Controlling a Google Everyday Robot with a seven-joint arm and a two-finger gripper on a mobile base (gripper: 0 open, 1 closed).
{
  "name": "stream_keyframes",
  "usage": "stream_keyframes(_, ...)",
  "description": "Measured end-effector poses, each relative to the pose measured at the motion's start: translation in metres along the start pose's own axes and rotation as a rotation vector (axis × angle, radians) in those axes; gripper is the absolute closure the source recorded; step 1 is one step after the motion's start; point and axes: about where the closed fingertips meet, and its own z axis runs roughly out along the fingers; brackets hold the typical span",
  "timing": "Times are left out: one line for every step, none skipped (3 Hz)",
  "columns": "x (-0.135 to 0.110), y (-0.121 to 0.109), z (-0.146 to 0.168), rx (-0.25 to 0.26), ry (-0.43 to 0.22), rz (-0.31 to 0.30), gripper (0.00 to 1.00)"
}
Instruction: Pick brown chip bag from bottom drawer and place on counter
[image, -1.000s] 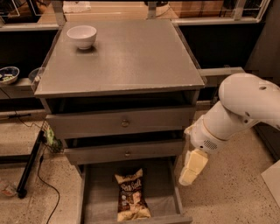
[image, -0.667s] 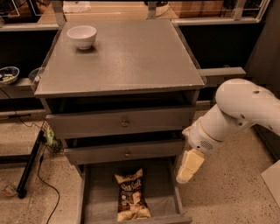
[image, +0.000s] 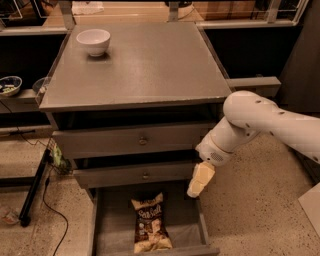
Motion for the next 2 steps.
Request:
stream_keyframes(0.001,0.001,0.003,-0.005,-0.004,-0.002,0.00)
stream_keyframes(0.004,0.005,0.015,-0.022,-0.021,-0.010,0.00)
